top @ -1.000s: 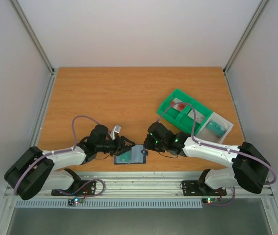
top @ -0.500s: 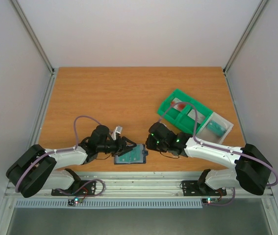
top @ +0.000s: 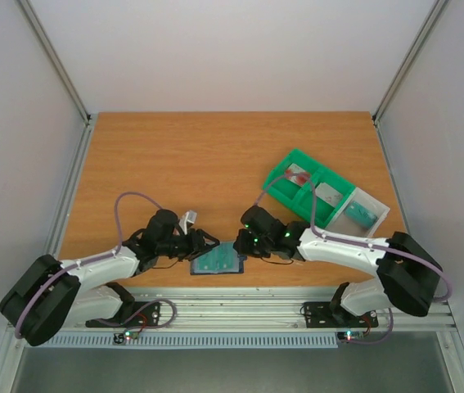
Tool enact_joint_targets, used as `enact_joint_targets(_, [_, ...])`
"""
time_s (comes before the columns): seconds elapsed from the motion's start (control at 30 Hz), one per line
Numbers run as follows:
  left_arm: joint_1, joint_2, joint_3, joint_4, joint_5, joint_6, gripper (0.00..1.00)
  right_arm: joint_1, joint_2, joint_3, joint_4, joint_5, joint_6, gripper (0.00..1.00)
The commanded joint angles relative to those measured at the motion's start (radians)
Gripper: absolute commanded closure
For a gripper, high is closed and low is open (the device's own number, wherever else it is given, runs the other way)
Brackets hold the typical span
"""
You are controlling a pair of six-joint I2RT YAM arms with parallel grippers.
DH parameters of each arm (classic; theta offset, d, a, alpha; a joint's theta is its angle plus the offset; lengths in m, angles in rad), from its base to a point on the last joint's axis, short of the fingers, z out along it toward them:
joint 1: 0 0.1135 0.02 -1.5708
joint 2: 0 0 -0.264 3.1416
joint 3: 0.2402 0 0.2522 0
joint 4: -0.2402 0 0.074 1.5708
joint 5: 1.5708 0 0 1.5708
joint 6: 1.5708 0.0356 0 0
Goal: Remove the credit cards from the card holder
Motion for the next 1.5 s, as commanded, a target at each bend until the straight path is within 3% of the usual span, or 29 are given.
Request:
enact_joint_targets(0.0, [0.014,-0.016,-0.011,-0.04,-0.028,0.065,0.56,0.034,0.077,0.058,0.044,-0.059,-0.02,0.83])
enact_joint_targets(0.7, [0.015,0.024,-0.039,0.003,-0.017,0.063,0.56,0.042,0.206,0.094,-0.106,0.041,-0.049,0.84])
enact_joint_targets(1.47, [0.013,0.199,-0.072,0.229,0.005,-0.023,0.63,0.042,0.231,0.009,-0.036,0.035,-0.008,0.89])
